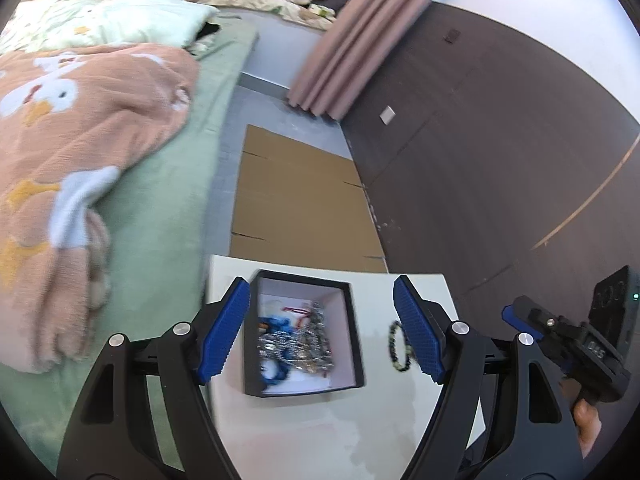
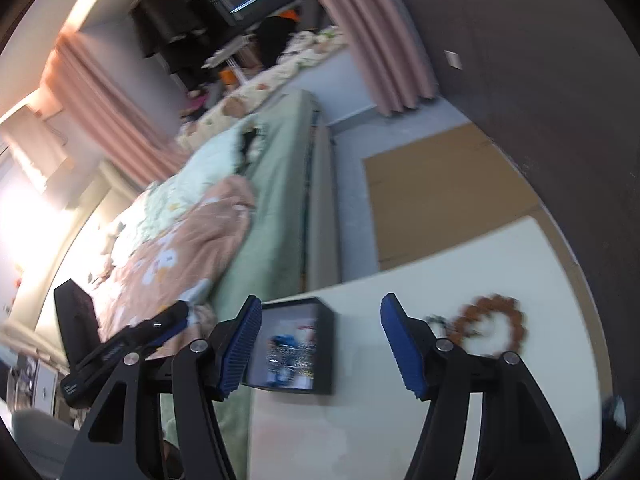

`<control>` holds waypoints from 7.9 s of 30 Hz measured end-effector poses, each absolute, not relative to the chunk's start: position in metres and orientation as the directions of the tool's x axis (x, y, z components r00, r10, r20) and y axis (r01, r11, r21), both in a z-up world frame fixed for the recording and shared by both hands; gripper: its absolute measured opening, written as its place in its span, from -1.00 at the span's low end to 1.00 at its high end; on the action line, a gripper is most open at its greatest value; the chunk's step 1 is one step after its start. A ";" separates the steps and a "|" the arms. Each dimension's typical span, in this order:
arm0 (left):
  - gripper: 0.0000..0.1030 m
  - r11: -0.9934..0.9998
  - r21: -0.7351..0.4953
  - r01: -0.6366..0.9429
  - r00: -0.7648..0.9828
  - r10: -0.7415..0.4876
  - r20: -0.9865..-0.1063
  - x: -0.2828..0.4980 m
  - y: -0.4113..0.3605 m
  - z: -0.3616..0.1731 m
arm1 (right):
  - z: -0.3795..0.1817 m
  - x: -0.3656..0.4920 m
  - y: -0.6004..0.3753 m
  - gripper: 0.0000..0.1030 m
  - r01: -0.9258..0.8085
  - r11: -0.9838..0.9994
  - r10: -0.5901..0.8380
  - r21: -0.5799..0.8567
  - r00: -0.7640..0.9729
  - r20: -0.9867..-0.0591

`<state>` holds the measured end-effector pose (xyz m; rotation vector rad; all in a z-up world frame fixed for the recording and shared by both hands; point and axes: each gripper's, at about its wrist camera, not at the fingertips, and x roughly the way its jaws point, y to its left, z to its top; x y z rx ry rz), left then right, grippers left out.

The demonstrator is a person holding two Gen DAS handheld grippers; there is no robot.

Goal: Organize jewelry

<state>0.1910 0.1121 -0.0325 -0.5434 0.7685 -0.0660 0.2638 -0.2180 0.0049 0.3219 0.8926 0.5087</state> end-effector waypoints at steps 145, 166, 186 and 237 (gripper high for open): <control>0.90 0.943 -0.266 -0.200 0.703 -0.050 -0.709 0.144 0.071 -0.029 | -0.010 0.214 -0.236 0.83 -0.360 0.798 0.602 0.483 0.509 -0.615; 0.90 0.962 -0.227 -0.150 0.751 -0.038 -0.659 0.096 0.018 -0.012 | -0.002 0.169 -0.285 0.85 -0.377 0.843 0.534 0.383 0.502 -0.681; 0.90 0.962 -0.225 -0.156 0.774 -0.023 -0.633 0.084 0.019 -0.006 | 0.000 0.164 -0.296 0.85 -0.403 0.848 0.518 0.343 0.501 -0.693; 0.90 0.973 -0.190 -0.128 0.779 -0.020 -0.627 0.067 0.018 0.002 | 0.009 0.163 -0.289 0.85 -0.412 0.852 0.510 0.324 0.513 -0.690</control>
